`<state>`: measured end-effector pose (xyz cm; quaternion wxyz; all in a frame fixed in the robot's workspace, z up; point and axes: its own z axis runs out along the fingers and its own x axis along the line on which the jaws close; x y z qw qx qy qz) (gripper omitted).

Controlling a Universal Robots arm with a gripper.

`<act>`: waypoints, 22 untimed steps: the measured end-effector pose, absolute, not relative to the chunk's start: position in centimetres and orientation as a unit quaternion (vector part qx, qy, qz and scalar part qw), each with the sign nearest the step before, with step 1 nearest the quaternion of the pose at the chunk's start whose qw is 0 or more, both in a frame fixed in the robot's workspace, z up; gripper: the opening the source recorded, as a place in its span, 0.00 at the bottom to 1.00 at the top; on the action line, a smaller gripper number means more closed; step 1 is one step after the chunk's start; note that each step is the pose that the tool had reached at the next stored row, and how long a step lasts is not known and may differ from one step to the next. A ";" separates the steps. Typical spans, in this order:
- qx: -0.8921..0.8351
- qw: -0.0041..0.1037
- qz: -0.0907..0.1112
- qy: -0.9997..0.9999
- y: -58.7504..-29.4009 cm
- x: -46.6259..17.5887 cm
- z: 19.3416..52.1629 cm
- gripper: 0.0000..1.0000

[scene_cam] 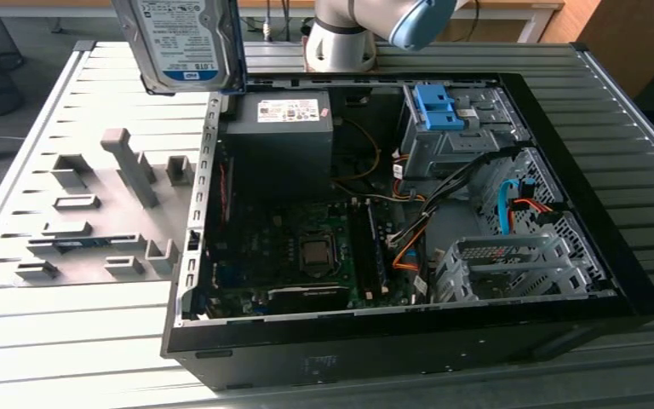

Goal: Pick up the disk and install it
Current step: 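Pick up the disk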

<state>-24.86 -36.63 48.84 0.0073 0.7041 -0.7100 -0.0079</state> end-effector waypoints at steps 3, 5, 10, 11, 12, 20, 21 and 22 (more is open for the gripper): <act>0.704 0.007 -0.008 -0.710 -36.6 -24.8 48.9 0.37; 0.704 0.007 -0.008 -0.710 -36.6 -24.6 48.9 0.37; 0.704 0.007 -0.008 -0.710 -36.6 -23.8 48.8 0.37; 0.704 0.007 -0.008 -0.710 -36.6 -23.6 48.8 0.37; 0.704 0.007 -0.008 -0.710 -36.6 -23.5 48.8 0.37; 0.704 0.007 -0.008 -0.710 -36.6 -22.0 48.8 0.37; 0.704 0.007 -0.008 -0.710 -36.6 -21.8 48.8 0.37; 0.704 0.007 -0.008 -0.710 -36.6 -21.7 48.8 0.37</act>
